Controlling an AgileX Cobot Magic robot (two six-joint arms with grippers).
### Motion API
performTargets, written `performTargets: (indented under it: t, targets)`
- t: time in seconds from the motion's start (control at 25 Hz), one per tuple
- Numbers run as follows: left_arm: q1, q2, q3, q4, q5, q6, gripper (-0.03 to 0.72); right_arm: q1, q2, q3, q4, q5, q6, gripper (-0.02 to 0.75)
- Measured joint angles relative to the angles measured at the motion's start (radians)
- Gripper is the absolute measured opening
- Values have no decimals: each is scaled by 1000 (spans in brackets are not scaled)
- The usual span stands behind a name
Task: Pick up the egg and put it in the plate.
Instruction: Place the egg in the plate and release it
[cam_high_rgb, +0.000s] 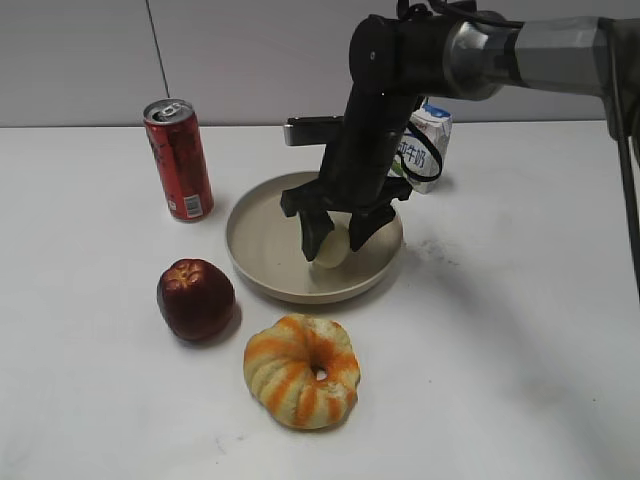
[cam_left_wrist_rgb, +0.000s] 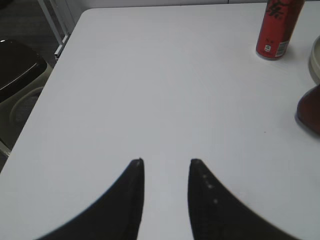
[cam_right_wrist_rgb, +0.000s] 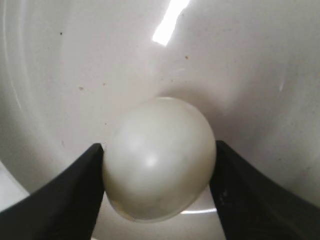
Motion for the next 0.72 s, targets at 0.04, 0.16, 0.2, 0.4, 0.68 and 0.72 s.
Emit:
performTargets:
  t: [0.04,0.16,0.2,0.4,0.68,0.72]
  targets:
    - [0,0,0,0,0,0,238,0,0,0,0,0,-1,536]
    - [0,0,0,0,0,0,238,0,0,0,-1,1,-2,601]
    - [0,0,0,0,0,0,238,0,0,1,-6,4,-2,609]
    - [0,0,0,0,0,0,238,0,-79,1,-65,33,-2,622]
    - [0,0,0,0,0,0,238,-26,-318,2,-170,140,9,626]
    - [0,0,0,0,0,0,238,-38,-348,7,-191,149,18,629]
